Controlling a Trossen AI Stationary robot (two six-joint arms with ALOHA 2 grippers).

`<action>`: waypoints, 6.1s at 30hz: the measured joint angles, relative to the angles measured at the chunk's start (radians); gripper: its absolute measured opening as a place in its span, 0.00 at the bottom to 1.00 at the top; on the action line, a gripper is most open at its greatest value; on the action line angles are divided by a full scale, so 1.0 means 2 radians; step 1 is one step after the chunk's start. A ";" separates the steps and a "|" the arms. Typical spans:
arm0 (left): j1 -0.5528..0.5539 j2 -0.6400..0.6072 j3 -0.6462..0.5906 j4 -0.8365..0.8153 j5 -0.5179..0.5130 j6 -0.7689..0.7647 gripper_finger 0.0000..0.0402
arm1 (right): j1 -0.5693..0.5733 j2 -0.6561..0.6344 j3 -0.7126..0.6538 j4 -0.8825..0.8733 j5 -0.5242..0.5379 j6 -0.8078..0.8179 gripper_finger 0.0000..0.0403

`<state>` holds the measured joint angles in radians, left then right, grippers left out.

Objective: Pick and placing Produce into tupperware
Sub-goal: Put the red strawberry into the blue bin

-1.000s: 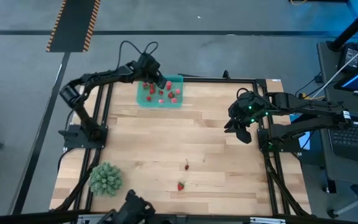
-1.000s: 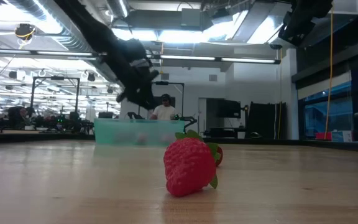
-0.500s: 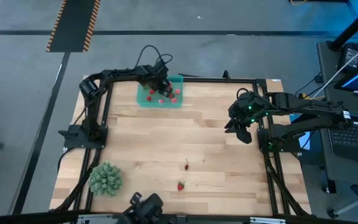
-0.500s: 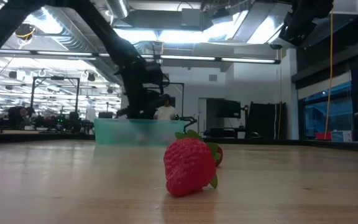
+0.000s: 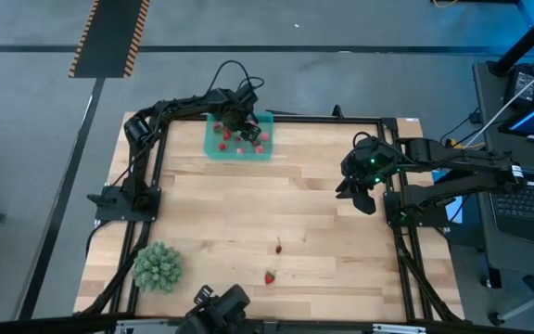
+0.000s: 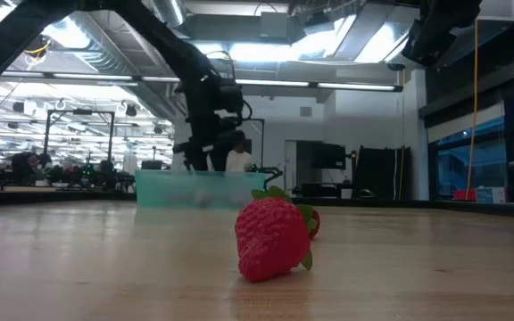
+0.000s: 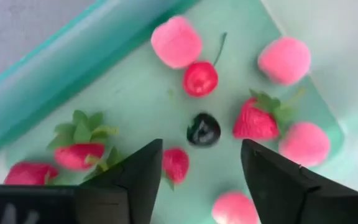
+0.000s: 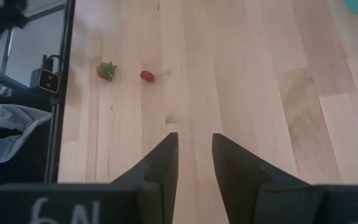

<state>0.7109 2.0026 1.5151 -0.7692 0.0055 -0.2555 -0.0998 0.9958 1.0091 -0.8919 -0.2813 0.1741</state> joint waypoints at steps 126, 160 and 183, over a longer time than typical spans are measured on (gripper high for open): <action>-0.592 0.169 0.240 -0.116 -0.060 -0.356 0.70 | 0.000 0.001 -0.001 0.004 0.000 0.054 0.25; -0.591 0.168 0.194 -0.082 -0.050 -0.361 0.55 | 0.000 0.001 -0.001 0.004 0.000 0.053 0.25; -0.568 0.162 0.194 -0.111 -0.008 -0.307 0.33 | 0.000 0.001 -0.001 0.004 0.000 0.054 0.25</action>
<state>-0.4254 2.3273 1.9024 -0.9910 -0.0101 -0.8695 -0.0994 0.9972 1.0065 -0.8833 -0.2813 0.2825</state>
